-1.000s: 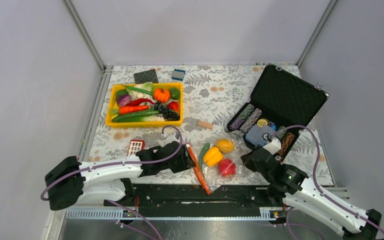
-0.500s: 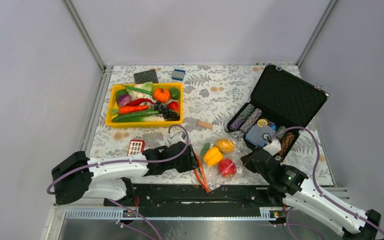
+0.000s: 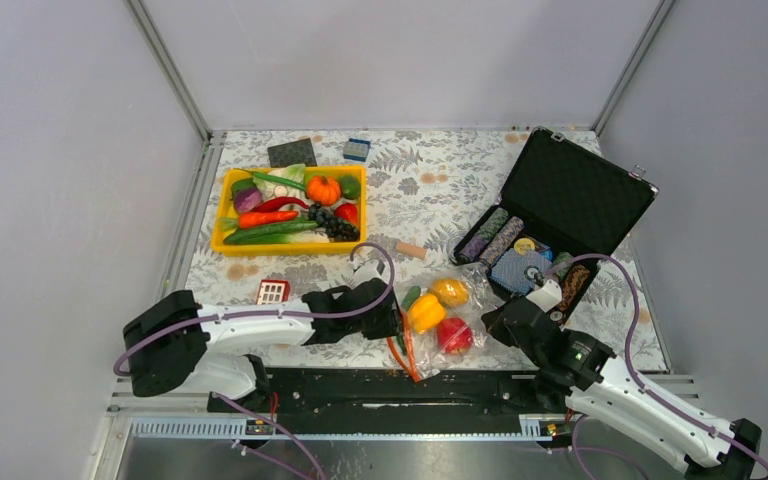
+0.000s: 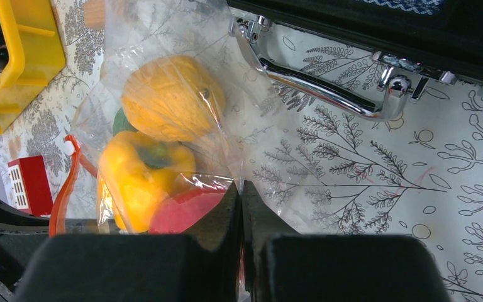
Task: Open the zip-top bag and remove the fake food
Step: Pick up the fake vegetable from the zipper food storage bag.
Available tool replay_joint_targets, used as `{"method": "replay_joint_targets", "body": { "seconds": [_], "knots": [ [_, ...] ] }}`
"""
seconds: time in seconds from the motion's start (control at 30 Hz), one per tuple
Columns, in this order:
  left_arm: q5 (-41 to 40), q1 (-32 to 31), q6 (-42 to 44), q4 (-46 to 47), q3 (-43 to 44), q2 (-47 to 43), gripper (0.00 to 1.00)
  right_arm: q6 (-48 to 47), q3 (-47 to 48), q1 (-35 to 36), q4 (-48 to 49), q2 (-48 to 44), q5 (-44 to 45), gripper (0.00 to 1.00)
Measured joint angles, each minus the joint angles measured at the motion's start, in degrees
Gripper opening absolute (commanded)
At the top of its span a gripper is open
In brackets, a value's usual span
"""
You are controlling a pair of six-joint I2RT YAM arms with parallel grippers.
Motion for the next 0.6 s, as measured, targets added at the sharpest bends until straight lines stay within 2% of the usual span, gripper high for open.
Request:
{"method": "replay_joint_targets", "body": {
  "seconds": [0.6],
  "knots": [
    [-7.9, -1.1, 4.8, -8.5, 5.2, 5.6, 0.34, 0.2, -0.5, 0.0, 0.4, 0.0, -1.2, 0.0]
  ]
}}
